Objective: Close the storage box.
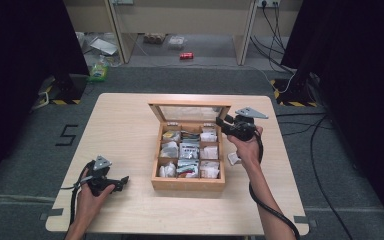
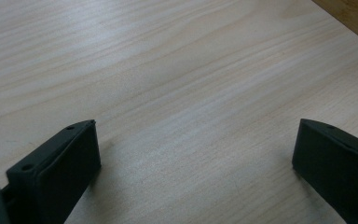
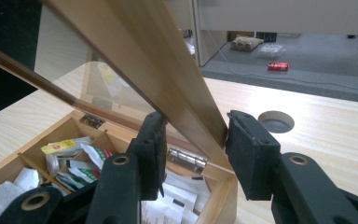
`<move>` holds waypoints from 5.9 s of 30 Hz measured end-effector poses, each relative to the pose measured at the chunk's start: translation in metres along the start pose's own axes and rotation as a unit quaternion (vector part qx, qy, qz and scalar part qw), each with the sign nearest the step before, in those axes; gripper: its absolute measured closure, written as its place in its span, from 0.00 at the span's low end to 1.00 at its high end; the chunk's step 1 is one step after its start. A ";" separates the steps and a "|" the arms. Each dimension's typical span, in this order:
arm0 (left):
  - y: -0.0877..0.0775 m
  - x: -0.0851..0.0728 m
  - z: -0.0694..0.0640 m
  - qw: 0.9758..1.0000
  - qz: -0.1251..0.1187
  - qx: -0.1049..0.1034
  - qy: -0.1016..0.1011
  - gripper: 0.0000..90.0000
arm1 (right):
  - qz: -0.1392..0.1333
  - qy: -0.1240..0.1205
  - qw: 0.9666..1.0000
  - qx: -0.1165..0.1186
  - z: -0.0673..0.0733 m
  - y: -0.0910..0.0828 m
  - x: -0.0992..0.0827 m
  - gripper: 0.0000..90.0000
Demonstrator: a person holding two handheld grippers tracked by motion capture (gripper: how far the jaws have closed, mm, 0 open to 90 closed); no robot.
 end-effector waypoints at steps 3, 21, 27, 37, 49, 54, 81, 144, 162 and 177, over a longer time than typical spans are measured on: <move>0.000 0.000 0.000 1.000 0.000 0.000 0.000 0.00 | 0.001 -0.003 1.000 0.001 0.002 -0.002 -0.003 0.64; 0.000 0.000 0.000 1.000 -0.001 0.000 -0.001 0.00 | 0.014 -0.030 0.999 0.014 0.008 -0.012 -0.027 0.61; 0.000 0.000 0.000 1.000 -0.001 0.000 -0.001 0.00 | 0.005 -0.035 0.999 0.018 0.011 -0.017 -0.028 0.60; 0.000 0.000 0.000 1.000 -0.001 0.000 -0.001 0.00 | -0.004 -0.043 0.999 0.033 0.017 -0.033 -0.027 0.60; 0.000 0.000 0.000 1.000 0.000 0.000 0.000 0.00 | 0.004 -0.043 0.998 0.034 0.020 -0.044 -0.034 0.60; 0.000 0.000 0.000 1.000 0.000 0.000 -0.001 0.00 | 0.010 -0.044 0.998 0.036 0.020 -0.044 -0.039 0.60; 0.000 0.000 0.000 1.000 -0.001 0.000 0.000 0.00 | 0.039 -0.040 0.998 0.041 0.022 -0.044 -0.064 0.59; 0.000 -0.001 -0.001 1.000 -0.001 -0.003 0.003 0.00 | 0.059 0.003 0.998 -0.003 -0.017 -0.059 -0.078 0.54; 0.000 -0.001 -0.001 1.000 -0.001 -0.003 0.003 0.00 | 0.050 0.041 0.997 -0.034 -0.038 -0.072 -0.075 0.45; 0.000 -0.001 -0.001 1.000 -0.001 -0.004 0.003 0.00 | 0.065 0.062 0.995 -0.053 -0.051 -0.078 -0.087 0.40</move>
Point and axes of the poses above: each handheld gripper's, and its own axes: y roughly forward along the jaws, x roughly out of its top, z roughly to its left, the point moved 2 cm from there along y, roughly forward along the jaws, and after that the axes turned 10 degrees about z, right-handed, at the moved point
